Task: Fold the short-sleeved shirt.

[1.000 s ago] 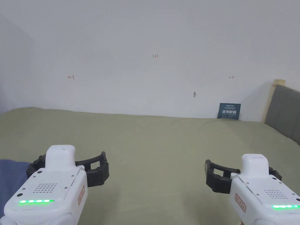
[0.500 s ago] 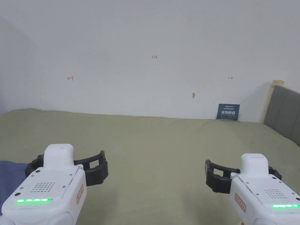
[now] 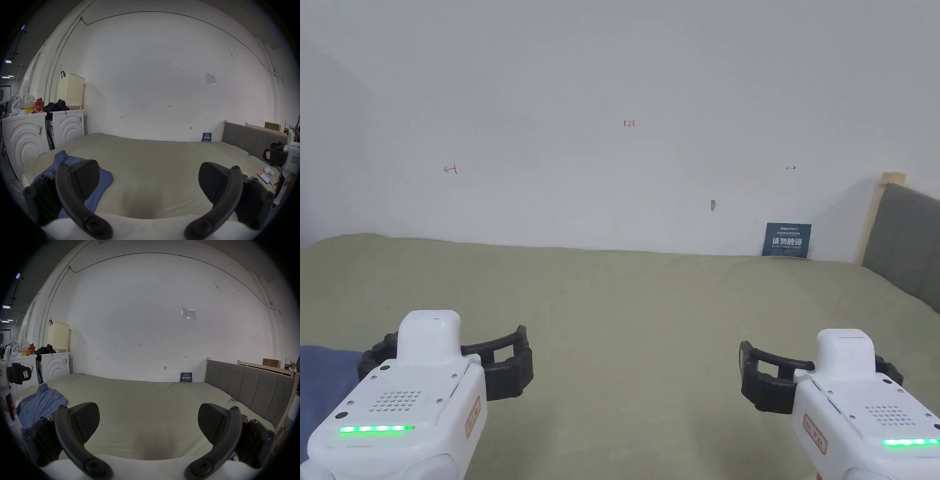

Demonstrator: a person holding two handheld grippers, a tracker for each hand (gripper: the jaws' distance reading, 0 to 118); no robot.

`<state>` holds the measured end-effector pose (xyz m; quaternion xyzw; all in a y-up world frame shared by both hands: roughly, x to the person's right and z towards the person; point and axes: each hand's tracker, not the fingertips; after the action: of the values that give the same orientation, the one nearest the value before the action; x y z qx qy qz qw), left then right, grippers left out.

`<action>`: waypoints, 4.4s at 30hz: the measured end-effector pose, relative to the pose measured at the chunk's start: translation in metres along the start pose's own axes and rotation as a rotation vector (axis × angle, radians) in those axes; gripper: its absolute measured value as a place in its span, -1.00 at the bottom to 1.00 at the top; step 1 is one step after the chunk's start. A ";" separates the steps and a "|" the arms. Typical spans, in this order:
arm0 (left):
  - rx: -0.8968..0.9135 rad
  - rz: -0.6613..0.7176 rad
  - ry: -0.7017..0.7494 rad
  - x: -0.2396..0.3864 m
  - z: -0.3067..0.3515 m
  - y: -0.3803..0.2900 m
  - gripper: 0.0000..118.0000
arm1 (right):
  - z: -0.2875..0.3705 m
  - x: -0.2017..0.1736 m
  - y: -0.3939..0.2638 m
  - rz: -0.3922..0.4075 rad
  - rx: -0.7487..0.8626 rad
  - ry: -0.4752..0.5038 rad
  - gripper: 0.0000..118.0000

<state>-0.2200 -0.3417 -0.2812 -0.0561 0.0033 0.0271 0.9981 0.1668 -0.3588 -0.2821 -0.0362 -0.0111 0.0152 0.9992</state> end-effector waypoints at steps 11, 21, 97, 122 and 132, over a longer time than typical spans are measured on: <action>0.007 -0.003 0.003 0.002 0.004 0.000 1.00 | -0.002 -0.002 0.000 0.006 -0.031 0.015 1.00; 0.002 0.007 0.012 -0.003 -0.003 -0.001 1.00 | -0.002 -0.002 0.001 -0.002 -0.033 0.027 1.00; -0.001 0.023 -0.016 -0.002 -0.009 0.004 1.00 | 0.001 0.004 0.008 0.010 -0.038 0.000 1.00; 0.013 0.012 -0.024 -0.008 -0.001 0.001 -0.02 | -0.004 0.007 0.008 -0.002 -0.091 -0.002 -1.00; -0.001 -0.049 0.037 -0.015 0.022 0.014 -1.00 | 0.001 -0.015 0.003 0.011 -0.096 0.058 -1.00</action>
<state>-0.2356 -0.3258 -0.2611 -0.0571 0.0203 0.0018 0.9982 0.1517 -0.3561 -0.2814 -0.0848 0.0174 0.0190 0.9961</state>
